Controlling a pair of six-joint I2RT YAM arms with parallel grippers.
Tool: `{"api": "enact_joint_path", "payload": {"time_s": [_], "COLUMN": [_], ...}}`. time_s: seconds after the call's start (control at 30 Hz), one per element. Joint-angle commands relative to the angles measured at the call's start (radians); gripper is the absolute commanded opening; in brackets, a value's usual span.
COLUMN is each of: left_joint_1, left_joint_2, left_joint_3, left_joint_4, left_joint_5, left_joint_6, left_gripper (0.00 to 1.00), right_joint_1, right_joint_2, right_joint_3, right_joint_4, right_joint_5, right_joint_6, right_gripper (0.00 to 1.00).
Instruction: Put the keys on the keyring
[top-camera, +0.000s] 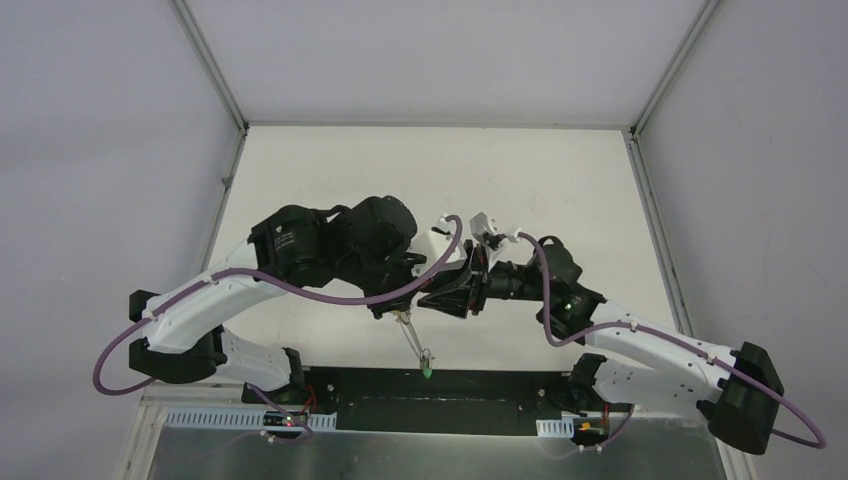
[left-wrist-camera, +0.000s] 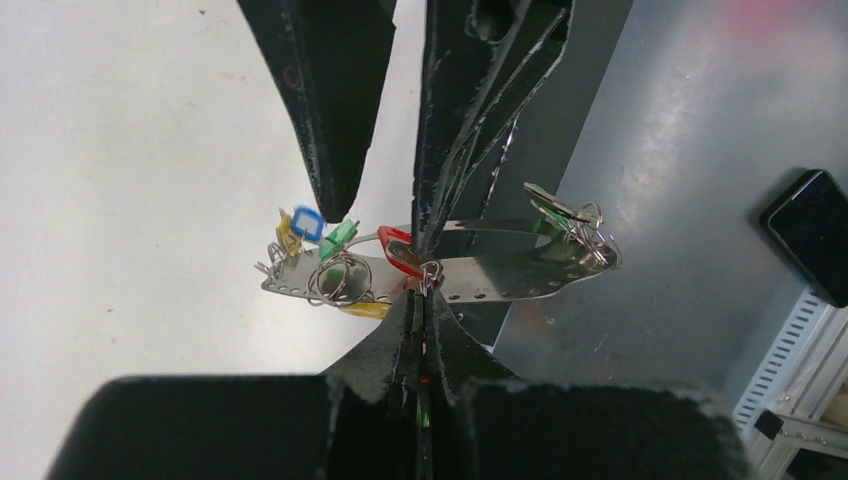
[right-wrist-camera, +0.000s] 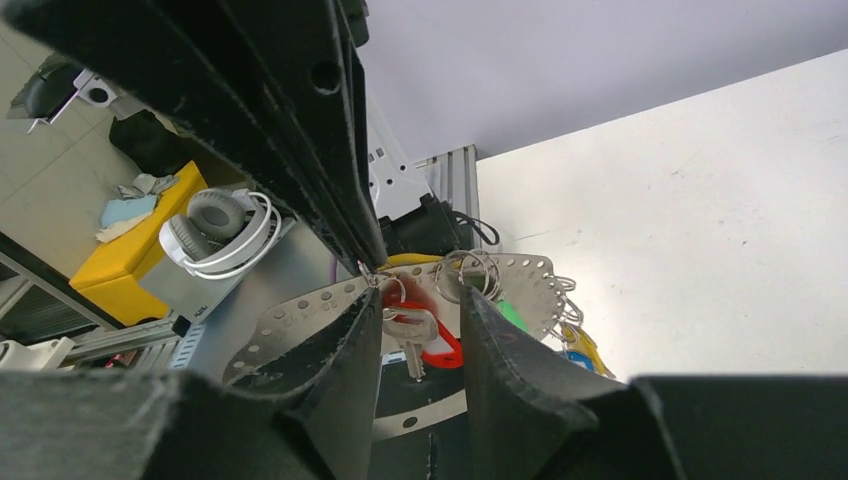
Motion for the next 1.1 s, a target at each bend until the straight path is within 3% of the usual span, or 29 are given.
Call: {"api": "enact_joint_path", "payload": {"time_s": [0.0, 0.23, 0.5, 0.8, 0.9, 1.07], "left_joint_1": [-0.010, -0.009, -0.009, -0.009, -0.009, -0.010], "left_joint_2": [0.017, 0.030, 0.023, -0.001, -0.013, -0.029], "left_joint_3": [0.081, 0.090, 0.080, 0.048, 0.032, 0.009], "left_joint_4": [-0.075, -0.082, -0.053, 0.000, 0.021, 0.038], "left_joint_5": [0.016, -0.002, -0.004, -0.009, 0.000, -0.017], "left_joint_6": [0.039, 0.040, 0.035, 0.022, 0.019, 0.013], "left_gripper": [0.00, 0.00, 0.00, 0.00, 0.00, 0.00], "right_joint_1": [0.003, 0.032, 0.057, 0.076, 0.078, 0.085], "right_joint_2": [0.041, 0.081, 0.106, 0.124, 0.129, 0.143], "right_joint_3": [0.019, 0.020, 0.017, 0.010, 0.014, 0.018], "right_joint_4": [0.167, 0.206, 0.226, 0.237, 0.244, 0.287], "right_joint_5": [-0.020, -0.028, -0.007, -0.004, -0.008, -0.037], "right_joint_6": [0.074, 0.100, 0.098, 0.089, 0.088, 0.097], "right_gripper": [0.36, 0.35, 0.40, 0.26, 0.17, 0.21]}}
